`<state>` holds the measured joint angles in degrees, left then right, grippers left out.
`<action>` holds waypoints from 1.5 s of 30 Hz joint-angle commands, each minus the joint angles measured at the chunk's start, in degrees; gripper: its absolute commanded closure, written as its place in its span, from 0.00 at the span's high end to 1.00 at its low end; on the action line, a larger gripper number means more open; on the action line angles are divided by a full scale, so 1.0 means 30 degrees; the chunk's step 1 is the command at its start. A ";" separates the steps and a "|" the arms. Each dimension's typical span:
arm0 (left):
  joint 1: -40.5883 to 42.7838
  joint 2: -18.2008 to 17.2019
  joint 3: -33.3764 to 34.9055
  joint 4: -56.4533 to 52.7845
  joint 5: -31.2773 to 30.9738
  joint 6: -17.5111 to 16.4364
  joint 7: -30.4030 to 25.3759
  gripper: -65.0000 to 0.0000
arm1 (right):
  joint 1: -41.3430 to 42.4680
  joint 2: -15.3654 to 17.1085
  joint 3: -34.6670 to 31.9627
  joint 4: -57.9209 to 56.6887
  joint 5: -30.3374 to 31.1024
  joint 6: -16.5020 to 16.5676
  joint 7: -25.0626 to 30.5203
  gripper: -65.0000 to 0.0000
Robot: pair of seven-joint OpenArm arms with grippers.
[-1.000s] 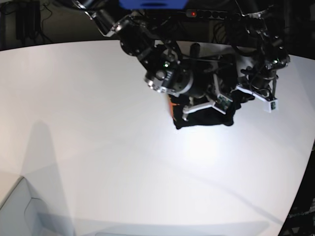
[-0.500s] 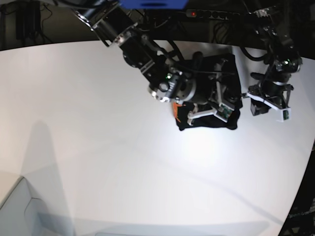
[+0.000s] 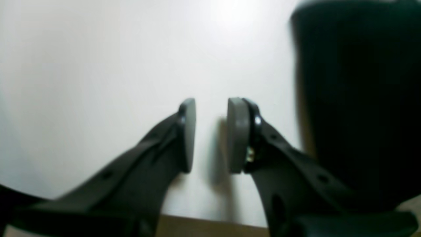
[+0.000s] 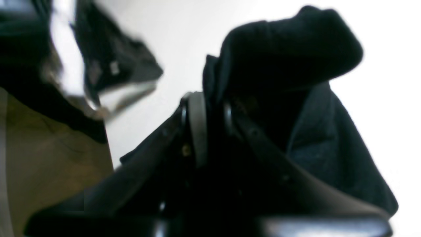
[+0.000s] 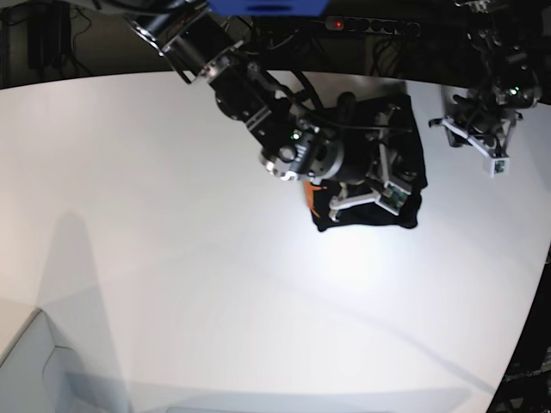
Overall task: Layout the t-shirt on the table in an organized manner, then fold the t-shirt properly
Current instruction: 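Press and adjust the folded bundle with both grippers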
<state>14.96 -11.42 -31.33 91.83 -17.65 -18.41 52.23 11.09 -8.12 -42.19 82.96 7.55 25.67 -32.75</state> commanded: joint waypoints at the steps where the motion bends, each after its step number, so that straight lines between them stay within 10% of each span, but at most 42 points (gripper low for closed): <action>1: -0.0254 -0.0340 -0.0062 -0.0061 -0.0168 -0.0118 -0.0427 0.24 | 0.0449 -0.0293 -0.0016 0.0318 0.0281 0.0044 0.0617 0.00; 11: -0.0958 0.0188 0.0085 -0.1116 -0.0197 -0.0177 -0.0457 0.24 | 0.0478 -0.0293 -0.0016 -0.1352 0.0281 0.0044 0.1555 0.01; 21: -0.0958 0.0188 0.0085 -0.1233 -0.0197 -0.0206 -0.0457 0.24 | 0.0361 -0.0293 -0.2213 -0.1411 0.0281 0.0044 0.2493 0.45; 45: -0.0958 -0.0633 -0.0149 -0.0471 -0.0373 -0.0235 -0.0369 0.25 | -0.2569 -0.0293 0.2358 0.1051 0.0281 -0.0015 0.2522 0.45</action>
<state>12.49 -12.27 -31.48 89.03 -18.46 -19.29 52.18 2.24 -8.08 -34.85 85.25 7.75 25.50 -27.09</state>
